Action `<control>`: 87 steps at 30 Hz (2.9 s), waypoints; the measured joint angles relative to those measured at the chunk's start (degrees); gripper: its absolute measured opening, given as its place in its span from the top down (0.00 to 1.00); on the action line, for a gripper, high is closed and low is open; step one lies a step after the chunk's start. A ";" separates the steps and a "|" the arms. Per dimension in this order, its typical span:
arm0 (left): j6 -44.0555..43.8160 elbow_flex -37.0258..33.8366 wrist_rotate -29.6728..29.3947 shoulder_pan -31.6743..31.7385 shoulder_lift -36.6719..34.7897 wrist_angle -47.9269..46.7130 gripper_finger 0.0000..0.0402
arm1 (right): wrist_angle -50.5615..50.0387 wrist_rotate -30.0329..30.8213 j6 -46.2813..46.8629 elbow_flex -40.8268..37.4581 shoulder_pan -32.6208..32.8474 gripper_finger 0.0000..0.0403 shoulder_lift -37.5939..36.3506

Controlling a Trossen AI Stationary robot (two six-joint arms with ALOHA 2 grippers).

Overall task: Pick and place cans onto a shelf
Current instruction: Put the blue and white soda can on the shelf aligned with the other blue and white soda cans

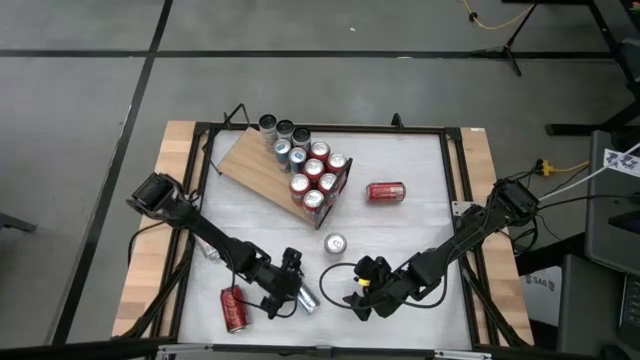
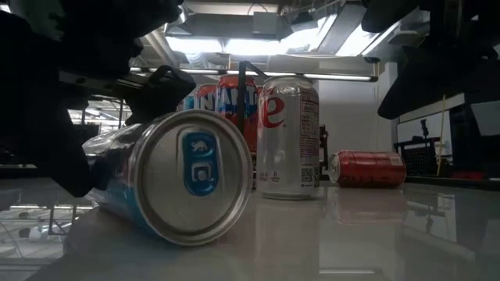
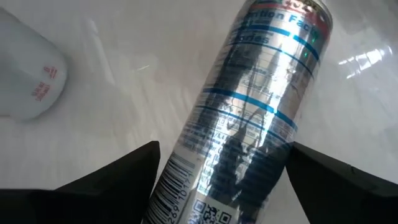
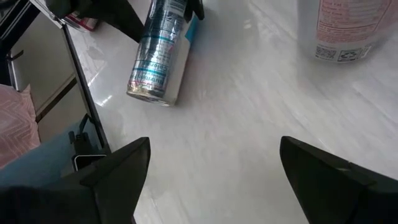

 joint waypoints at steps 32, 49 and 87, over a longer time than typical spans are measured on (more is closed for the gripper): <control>-11.69 -0.04 -1.59 2.30 -3.26 11.07 0.47 | 12.45 7.57 -59.30 -0.04 0.00 0.13 -6.41; -16.07 -0.02 -0.05 2.97 -8.48 18.60 0.47 | 12.28 7.41 -84.40 -0.04 0.90 0.13 -9.07; -23.04 -0.02 -0.19 3.23 -8.51 28.17 0.47 | 17.84 8.83 -94.20 -0.02 1.77 0.17 -8.76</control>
